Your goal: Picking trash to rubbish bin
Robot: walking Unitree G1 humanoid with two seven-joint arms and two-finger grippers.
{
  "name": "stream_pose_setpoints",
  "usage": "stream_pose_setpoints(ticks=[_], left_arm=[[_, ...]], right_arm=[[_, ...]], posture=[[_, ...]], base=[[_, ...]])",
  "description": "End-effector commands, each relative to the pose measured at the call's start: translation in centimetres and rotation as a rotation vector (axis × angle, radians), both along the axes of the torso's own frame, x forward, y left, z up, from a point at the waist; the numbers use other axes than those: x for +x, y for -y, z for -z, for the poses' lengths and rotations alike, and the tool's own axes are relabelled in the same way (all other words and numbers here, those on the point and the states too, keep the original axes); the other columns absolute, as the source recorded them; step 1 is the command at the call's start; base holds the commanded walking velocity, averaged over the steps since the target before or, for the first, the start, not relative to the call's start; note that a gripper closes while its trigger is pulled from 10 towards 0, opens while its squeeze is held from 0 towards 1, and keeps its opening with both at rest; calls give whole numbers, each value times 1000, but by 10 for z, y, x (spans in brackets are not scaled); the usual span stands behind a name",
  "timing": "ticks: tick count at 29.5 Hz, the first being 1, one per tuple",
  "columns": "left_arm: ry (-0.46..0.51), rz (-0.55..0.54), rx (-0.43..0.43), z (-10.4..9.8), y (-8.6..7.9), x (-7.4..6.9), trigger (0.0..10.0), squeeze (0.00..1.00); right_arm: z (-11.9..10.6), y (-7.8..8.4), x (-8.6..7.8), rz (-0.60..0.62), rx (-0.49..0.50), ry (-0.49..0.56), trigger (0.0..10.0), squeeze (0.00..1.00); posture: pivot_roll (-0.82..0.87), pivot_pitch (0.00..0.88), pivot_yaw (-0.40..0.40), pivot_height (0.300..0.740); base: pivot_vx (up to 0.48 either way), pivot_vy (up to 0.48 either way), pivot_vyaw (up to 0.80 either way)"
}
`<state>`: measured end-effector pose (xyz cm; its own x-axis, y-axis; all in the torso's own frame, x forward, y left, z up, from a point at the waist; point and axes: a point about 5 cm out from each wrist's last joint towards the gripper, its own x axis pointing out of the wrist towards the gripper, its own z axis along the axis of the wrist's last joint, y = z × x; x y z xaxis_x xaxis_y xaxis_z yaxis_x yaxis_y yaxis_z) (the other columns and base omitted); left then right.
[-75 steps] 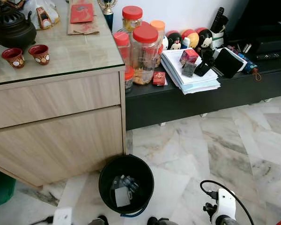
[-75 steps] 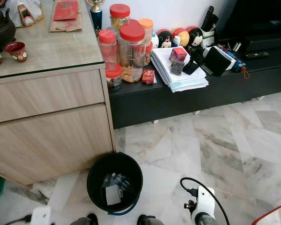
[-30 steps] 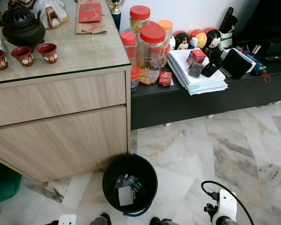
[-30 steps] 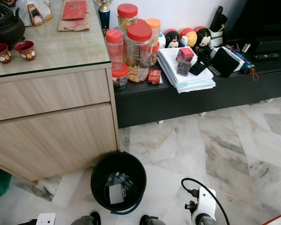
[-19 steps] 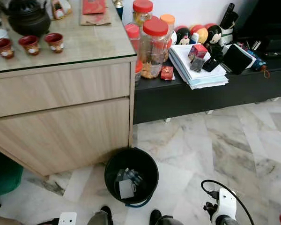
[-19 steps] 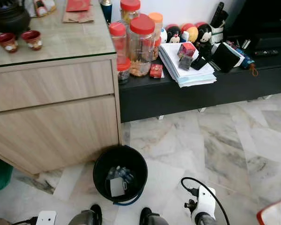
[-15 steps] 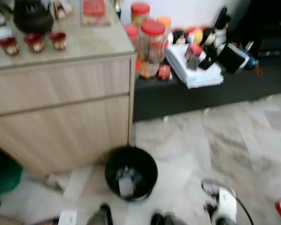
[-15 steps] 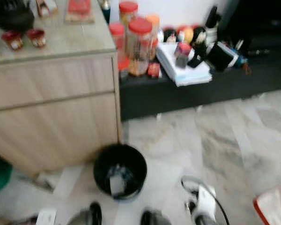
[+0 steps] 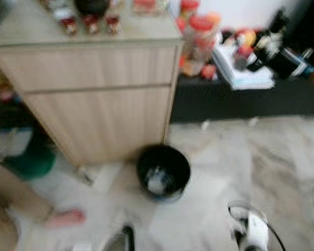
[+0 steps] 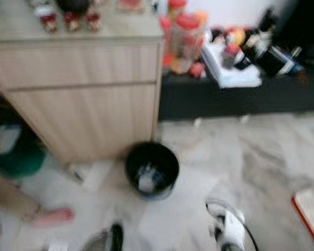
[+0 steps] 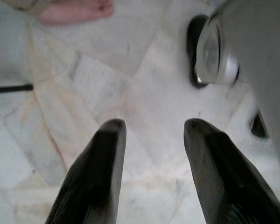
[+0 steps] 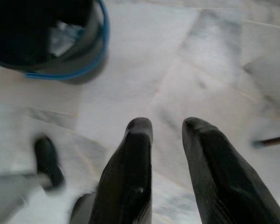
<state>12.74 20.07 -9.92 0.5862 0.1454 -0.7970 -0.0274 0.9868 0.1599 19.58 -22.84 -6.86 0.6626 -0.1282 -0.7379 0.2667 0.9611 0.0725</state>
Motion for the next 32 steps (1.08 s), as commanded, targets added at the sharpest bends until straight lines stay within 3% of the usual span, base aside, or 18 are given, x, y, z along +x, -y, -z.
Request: stream_pose_setpoints(ticks=[1,19,25,28,30,32], left_arm=[[15,-1,8,-2,-2,4,10000,0],[23,12,8,-3,-1,9,10000,0],[20,26,20,-3,0,10,10000,0],[147,42,41,-16,2,36,10000,0],[158,47,44,-17,2,38,10000,0],[270,51,59,-31,3,60,10000,0]], right_arm=[[3,5,-9,19,-6,-24,10000,0],[3,3,-7,20,6,-8,10000,0],[2,2,-6,8,6,-4,10000,0],[-10,-1,15,-85,-14,85,10000,0],[-12,-1,17,-93,-17,94,10000,0],[-22,-3,32,-143,-29,159,10000,0]], posture=[[72,186,-88,740],[68,185,-87,740],[65,182,-88,740],[61,180,-90,740],[62,179,-91,740],[59,176,-91,740]], base=[[-289,0,0],[-290,0,0],[0,0,0],[0,0,0],[0,0,0],[0,0,0]])
